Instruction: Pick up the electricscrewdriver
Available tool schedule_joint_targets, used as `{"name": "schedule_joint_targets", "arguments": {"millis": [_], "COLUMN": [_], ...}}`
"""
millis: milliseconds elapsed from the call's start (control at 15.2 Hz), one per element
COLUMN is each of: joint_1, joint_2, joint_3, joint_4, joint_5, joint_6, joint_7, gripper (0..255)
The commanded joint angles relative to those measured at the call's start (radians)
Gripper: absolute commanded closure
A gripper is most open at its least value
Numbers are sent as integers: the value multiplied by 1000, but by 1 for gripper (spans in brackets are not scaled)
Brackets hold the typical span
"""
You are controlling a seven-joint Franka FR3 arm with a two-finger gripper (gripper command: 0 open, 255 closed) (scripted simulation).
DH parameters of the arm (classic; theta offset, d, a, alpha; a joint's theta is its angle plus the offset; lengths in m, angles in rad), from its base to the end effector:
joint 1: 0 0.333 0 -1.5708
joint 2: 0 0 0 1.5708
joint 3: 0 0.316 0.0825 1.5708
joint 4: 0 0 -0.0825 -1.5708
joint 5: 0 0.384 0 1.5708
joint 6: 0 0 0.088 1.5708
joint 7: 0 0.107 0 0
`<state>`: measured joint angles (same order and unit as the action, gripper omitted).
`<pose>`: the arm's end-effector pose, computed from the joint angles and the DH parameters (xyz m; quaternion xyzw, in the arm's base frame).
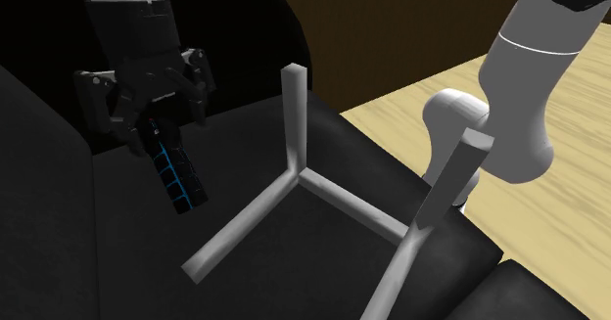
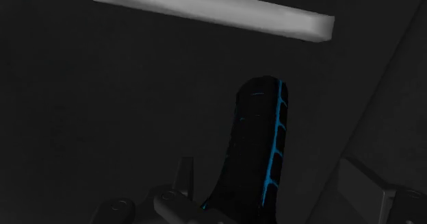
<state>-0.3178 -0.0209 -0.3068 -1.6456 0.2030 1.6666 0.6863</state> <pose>0.4620 -0.3108 0.6107 -0.7836 0.6121 -0.0171 0.1048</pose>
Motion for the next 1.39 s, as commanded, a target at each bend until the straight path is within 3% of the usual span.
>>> {"name": "schedule_joint_targets", "arguments": {"millis": [0,132,726,792,1320], "joint_1": [-24,-46,-41,-40,-41], "joint_2": [44,74,57,55,57], "joint_3": [-25,-46,-42,-41,-41], "joint_4": [51,87,-34,-38,-35], "joint_5": [33,60,57,57,57], "joint_6": [2,2,107,108,108], "joint_7": [37,64,45,46,45], "gripper": [0,0,0,255,255]}}
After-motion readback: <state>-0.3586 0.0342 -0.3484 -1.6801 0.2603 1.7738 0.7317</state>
